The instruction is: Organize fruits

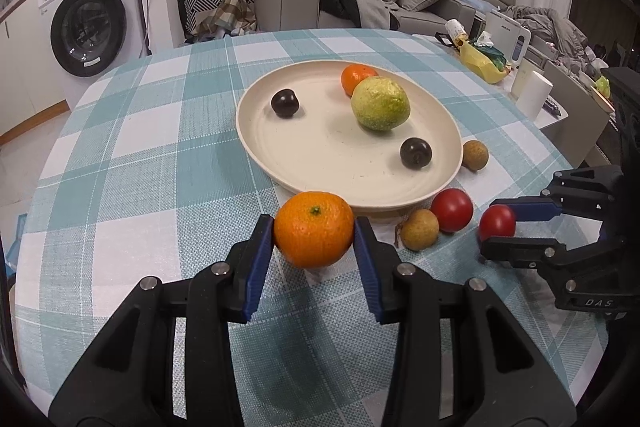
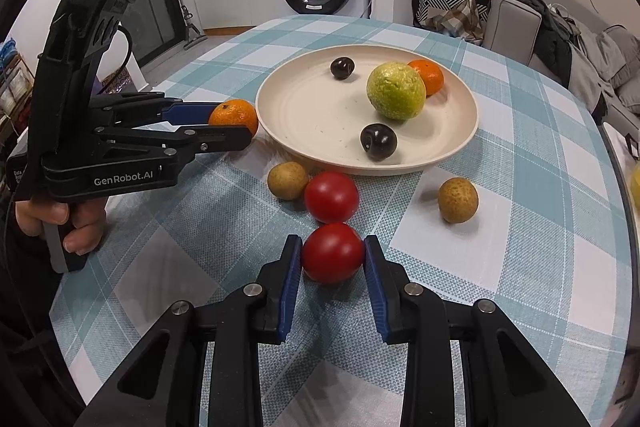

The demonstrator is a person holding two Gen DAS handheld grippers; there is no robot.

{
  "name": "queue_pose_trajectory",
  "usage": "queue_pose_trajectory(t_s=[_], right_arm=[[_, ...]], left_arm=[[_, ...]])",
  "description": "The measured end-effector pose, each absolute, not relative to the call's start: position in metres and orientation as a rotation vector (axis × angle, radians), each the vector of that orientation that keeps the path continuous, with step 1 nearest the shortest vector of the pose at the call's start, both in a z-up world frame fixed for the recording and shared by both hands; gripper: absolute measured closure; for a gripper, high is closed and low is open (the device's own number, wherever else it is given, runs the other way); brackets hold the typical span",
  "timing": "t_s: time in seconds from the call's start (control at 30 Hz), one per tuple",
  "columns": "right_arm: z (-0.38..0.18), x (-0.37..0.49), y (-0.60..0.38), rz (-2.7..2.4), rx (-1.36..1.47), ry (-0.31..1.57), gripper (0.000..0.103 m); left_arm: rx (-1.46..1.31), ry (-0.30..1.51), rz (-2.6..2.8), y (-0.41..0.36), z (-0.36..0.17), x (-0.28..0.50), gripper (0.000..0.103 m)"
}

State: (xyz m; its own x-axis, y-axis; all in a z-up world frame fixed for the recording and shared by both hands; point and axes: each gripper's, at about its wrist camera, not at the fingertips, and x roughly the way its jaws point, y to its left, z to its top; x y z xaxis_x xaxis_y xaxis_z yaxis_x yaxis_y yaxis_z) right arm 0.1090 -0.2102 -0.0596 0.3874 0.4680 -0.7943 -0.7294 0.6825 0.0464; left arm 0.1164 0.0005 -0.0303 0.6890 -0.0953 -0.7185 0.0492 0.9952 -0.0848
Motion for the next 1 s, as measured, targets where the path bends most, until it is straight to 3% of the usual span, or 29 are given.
queue_pose_trajectory(t_s=[1.0], right_arm=[[-0.028,0.112,-0.228,0.745,-0.180,0.724,0.071]], left_arm=[[-0.068,0.690,-0.108,-0.004,-0.009,0.100,0.066]])
